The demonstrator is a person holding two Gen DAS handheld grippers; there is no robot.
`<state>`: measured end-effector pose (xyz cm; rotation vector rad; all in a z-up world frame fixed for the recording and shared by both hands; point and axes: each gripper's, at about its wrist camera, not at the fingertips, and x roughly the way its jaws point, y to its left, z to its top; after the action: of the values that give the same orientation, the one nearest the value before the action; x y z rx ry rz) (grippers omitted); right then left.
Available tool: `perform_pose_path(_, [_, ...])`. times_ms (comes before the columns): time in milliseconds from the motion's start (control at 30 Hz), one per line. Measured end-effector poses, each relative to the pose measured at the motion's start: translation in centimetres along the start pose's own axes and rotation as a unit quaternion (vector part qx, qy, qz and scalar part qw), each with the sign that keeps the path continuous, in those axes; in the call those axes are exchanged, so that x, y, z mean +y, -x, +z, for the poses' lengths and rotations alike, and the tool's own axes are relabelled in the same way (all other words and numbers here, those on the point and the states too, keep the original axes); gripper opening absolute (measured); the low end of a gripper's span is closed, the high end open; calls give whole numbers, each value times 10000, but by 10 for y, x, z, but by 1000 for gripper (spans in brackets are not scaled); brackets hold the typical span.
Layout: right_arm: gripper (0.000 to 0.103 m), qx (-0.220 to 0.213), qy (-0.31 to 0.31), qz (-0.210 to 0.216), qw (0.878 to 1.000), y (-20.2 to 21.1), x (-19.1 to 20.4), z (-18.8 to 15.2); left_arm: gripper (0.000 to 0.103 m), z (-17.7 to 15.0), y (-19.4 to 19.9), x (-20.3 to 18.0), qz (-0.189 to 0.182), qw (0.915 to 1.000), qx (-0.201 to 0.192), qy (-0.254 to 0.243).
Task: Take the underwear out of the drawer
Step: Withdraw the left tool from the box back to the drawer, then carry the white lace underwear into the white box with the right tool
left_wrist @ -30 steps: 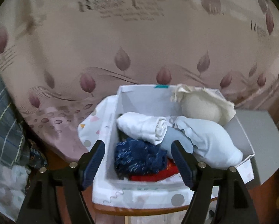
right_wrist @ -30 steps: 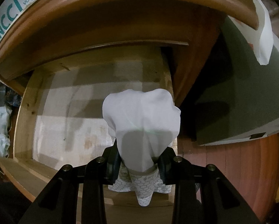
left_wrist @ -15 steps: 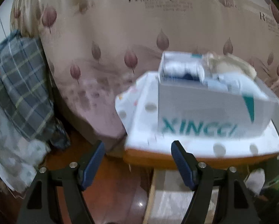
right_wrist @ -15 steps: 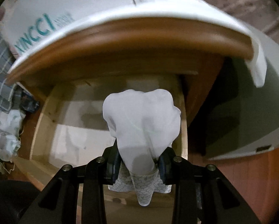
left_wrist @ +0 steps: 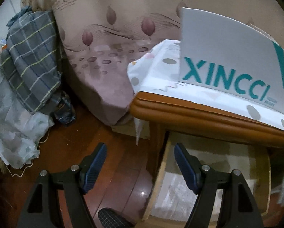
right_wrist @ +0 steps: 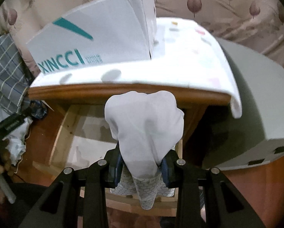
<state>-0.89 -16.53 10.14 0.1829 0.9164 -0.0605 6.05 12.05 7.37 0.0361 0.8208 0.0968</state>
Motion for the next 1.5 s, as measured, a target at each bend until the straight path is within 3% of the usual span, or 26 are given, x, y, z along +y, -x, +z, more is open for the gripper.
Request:
perform_pose_path(233, [30, -272, 179, 19, 9995, 42, 9, 29, 75, 1, -15, 6, -112, 9992, 351, 171])
perform_pose_path(500, [30, -670, 364, 12, 9971, 83, 21, 72, 75, 3, -11, 2, -135, 9994, 274, 153])
perform_pose_path(800, [30, -1003, 531, 17, 9935, 98, 47, 140, 75, 6, -2, -2, -72, 9999, 66, 38])
perform_pose_path(1200, [30, -957, 723, 77, 9928, 62, 87, 224, 75, 8, -4, 15, -21, 9992, 165, 376])
perform_pose_path(1500, [30, -720, 884, 231, 9932, 11, 132, 258, 75, 8, -7, 24, 15, 9983, 217, 546])
